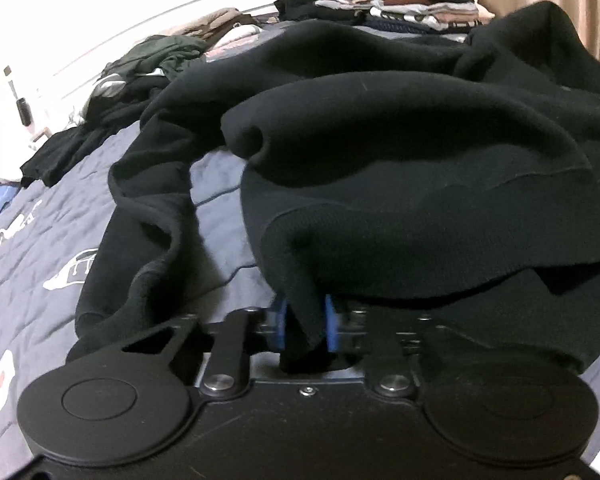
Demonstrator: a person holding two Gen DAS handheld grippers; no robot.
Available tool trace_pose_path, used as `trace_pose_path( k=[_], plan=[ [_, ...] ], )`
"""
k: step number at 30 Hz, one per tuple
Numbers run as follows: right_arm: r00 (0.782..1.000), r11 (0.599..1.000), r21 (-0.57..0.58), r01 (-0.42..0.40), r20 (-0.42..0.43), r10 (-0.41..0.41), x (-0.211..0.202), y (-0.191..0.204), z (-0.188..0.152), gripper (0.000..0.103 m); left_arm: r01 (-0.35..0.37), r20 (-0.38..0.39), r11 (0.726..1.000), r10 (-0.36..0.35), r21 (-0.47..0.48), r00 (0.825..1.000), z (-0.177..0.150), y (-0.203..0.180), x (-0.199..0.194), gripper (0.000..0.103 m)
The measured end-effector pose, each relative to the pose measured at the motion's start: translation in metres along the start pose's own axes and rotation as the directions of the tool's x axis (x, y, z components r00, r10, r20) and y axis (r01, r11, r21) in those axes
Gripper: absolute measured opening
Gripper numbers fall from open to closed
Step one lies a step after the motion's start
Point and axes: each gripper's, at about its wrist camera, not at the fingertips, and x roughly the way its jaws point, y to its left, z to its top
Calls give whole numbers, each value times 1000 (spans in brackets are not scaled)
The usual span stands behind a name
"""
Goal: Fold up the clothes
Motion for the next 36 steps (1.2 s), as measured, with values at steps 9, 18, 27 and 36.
trace_pose_path(
  k=[9,18,27,36],
  plan=[
    [971,945,318,-72,240,-7,-56,-53,11,9,141,202,972,-103,-186,974,2,32,-80,6],
    [863,921,330,-207,505,13,-163,-83,35,0,195,366,968,-127,-155,922,-5,53,-209,5],
    [931,960,240,-144,361,50,-156,-106,42,0,132,26,989,-130,-60,991,-35,21,-192,6],
    [893,879,299,-371,376,249,-99,-77,65,12,126,106,963,-103,-237,989,-35,62,-201,53]
  ],
)
